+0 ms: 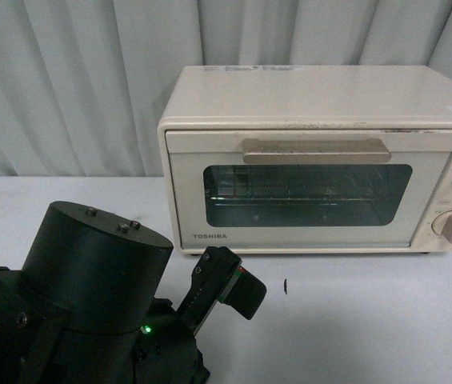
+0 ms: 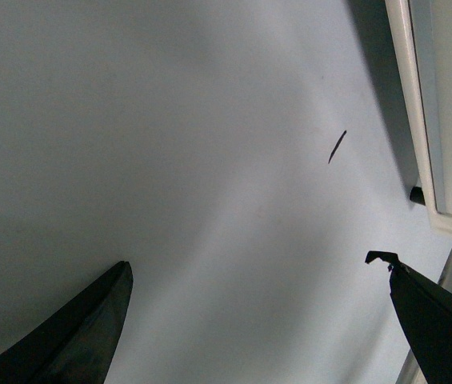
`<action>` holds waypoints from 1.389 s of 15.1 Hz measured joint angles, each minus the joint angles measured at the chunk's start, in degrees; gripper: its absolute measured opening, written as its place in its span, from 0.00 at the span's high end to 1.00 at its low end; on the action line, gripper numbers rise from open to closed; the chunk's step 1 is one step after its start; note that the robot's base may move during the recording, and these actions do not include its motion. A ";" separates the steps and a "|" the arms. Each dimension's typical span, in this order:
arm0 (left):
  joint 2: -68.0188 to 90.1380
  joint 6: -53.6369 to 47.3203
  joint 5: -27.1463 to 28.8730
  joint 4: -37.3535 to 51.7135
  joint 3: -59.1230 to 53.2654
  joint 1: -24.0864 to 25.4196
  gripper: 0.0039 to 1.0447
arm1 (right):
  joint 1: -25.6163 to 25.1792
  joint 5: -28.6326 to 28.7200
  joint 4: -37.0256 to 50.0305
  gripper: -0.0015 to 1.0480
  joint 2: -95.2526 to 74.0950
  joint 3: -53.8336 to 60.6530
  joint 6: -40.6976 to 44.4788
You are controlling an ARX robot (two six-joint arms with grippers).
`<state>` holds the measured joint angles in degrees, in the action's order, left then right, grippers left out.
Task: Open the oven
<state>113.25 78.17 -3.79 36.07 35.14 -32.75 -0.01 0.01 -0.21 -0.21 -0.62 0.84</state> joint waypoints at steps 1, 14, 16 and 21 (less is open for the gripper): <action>0.35 1.07 0.52 0.22 0.35 -0.33 0.06 | 0.00 0.00 0.00 0.06 0.00 0.00 0.00; 1.25 1.70 0.94 2.51 0.52 -0.92 0.06 | 0.00 0.00 0.00 0.06 0.00 0.00 0.00; 1.25 1.70 0.96 2.49 0.52 -0.90 0.06 | 4.46 -11.04 -4.37 0.06 -3.19 -1.70 -4.44; 1.25 1.70 0.76 2.60 0.39 -1.01 0.06 | 7.17 -26.08 29.38 0.06 -59.36 -31.82 -3.06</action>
<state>114.50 79.88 -3.03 38.68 35.53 -33.76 7.16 -26.06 29.17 -59.57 -32.45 -2.22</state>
